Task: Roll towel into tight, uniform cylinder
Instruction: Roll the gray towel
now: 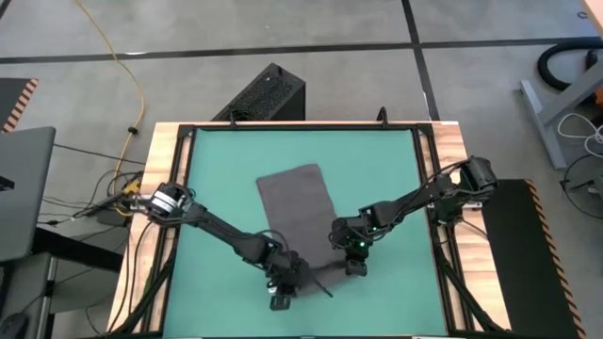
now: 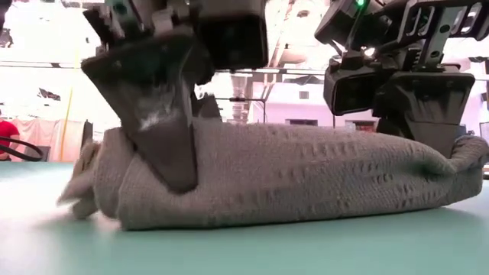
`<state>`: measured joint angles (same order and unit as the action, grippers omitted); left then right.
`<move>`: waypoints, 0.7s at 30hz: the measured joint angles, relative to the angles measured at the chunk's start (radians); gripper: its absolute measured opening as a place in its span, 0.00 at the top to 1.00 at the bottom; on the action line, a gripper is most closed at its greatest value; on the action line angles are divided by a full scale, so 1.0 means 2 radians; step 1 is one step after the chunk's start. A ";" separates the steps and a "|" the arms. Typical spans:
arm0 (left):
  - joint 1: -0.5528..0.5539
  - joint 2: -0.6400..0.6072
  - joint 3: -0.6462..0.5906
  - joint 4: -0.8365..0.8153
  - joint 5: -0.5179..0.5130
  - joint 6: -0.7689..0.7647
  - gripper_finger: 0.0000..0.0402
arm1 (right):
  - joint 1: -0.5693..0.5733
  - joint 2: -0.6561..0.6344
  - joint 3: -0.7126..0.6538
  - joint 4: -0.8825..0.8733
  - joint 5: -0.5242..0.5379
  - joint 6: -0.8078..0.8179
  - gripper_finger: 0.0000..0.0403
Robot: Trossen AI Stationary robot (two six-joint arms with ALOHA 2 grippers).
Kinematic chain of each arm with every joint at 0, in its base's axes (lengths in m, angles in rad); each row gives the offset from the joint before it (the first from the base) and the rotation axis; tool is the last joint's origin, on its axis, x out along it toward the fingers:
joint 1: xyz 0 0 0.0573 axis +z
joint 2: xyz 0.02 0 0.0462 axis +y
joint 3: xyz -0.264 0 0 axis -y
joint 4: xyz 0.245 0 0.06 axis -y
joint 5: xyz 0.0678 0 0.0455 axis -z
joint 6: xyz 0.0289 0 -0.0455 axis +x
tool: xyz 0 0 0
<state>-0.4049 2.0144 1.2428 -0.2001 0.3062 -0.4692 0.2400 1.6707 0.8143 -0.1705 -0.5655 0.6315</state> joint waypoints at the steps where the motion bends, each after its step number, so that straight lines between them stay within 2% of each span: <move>1: 0.004 0.000 -0.016 0.026 0.013 -0.009 0.95 | -0.001 0.000 0.000 0.001 0.000 -0.002 0.82; 6: 0.020 -0.003 -0.076 0.142 0.064 -0.065 0.95 | -0.012 -0.001 -0.001 -0.002 -0.022 -0.026 0.73; 10: 0.025 -0.004 -0.089 0.154 0.068 -0.071 0.95 | -0.025 -0.011 -0.001 -0.005 -0.054 -0.031 0.67; 13: 0.026 -0.004 -0.089 0.161 0.080 -0.070 0.96 | -0.032 -0.031 -0.001 -0.025 -0.052 -0.051 0.64; 15: 0.028 -0.004 -0.090 0.173 0.091 -0.070 0.96 | -0.023 -0.062 -0.001 -0.037 -0.020 -0.073 0.63; 17: 0.030 -0.004 -0.090 0.176 0.100 -0.065 0.96 | 0.000 -0.098 -0.001 -0.050 0.039 -0.095 0.63; 21: 0.037 -0.004 -0.101 0.184 0.106 -0.056 0.96 | 0.089 -0.144 -0.001 -0.047 0.227 -0.145 0.63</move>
<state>-0.3318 2.0061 1.0418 0.1683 0.5184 -0.5804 0.4182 1.3822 0.8124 -0.2645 -0.1113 0.3413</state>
